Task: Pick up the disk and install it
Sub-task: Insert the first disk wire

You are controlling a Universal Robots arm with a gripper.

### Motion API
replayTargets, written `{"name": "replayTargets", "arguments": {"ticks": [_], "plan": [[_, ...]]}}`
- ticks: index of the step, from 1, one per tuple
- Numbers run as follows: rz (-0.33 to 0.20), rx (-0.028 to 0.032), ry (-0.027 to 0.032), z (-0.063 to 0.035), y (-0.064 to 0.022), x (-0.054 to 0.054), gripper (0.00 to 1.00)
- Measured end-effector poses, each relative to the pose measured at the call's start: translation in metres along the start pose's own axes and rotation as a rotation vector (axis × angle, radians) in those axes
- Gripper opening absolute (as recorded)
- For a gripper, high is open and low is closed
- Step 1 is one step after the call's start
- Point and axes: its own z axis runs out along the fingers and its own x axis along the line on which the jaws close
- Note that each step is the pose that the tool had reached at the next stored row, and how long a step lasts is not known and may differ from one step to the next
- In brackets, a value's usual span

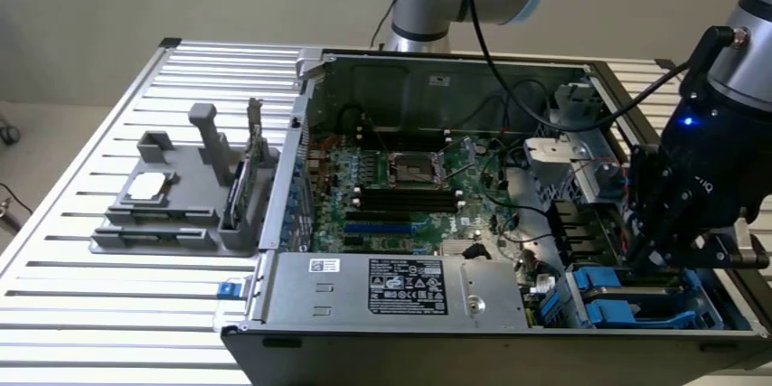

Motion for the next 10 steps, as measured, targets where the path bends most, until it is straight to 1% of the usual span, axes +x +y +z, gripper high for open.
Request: {"name": "replayTargets", "arguments": {"ticks": [2,5,10], "plan": [[0.000,0.0000,0.0033,0.0008,0.0000,0.0001,0.16],[0.000,0.0000,0.0056,0.0012,0.0000,0.0002,0.16],[0.000,0.0000,0.0062,0.0015,0.0000,0.0000,0.16]]}}
